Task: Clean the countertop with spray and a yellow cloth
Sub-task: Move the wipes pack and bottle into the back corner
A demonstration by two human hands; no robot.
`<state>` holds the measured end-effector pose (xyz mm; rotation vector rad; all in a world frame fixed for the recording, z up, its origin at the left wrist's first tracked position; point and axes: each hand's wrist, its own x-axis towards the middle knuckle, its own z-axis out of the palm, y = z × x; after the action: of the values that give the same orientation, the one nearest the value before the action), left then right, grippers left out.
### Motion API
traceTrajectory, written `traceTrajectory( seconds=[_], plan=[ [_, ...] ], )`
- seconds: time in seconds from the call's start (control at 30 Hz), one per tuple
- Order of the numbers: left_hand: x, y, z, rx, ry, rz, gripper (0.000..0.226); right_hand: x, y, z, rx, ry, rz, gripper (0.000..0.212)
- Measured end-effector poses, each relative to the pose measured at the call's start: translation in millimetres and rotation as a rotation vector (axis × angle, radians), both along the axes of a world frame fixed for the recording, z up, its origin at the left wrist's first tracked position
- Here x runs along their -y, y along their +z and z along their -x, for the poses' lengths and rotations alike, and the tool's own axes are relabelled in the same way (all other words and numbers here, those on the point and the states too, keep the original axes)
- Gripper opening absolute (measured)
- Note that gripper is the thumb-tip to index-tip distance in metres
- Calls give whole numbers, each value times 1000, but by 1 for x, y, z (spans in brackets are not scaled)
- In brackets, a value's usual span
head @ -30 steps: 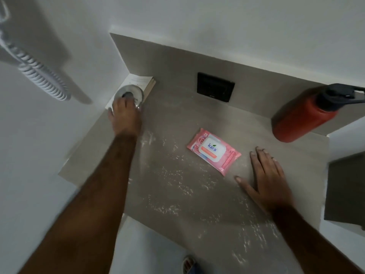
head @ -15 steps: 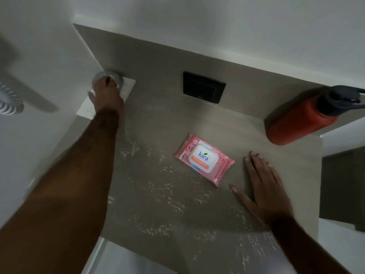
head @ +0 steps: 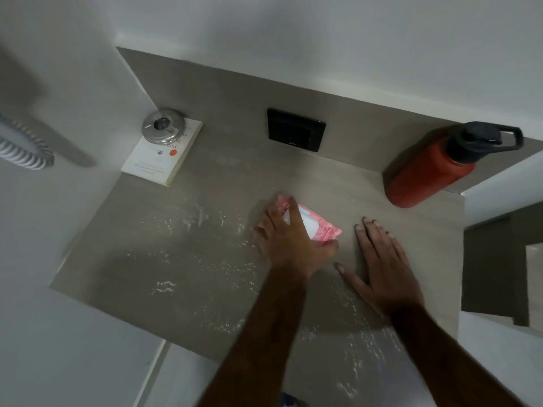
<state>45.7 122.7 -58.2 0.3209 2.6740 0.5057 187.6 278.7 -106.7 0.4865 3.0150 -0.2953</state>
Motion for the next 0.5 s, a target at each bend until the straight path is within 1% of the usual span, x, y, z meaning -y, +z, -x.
traceTrajectory(
  seconds=[0.1,0.23,0.3,0.4,0.5],
  plan=[
    [-5,2,2,32,22,38,130,-1,-2,0,-11,8,-7,95],
    [15,10,30,15,94,-61,130,-3,-4,-1,-30,10,-1,95],
    [46,17,64,-67,182,-95,131,-4,-5,-1,-32,14,1,95],
    [105,28,131,-245,308,-41,125,-4,-6,-1,-20,17,0,95],
    [155,34,193,-288,388,14,123,-5,-8,-1,-21,13,5,95]
  ],
)
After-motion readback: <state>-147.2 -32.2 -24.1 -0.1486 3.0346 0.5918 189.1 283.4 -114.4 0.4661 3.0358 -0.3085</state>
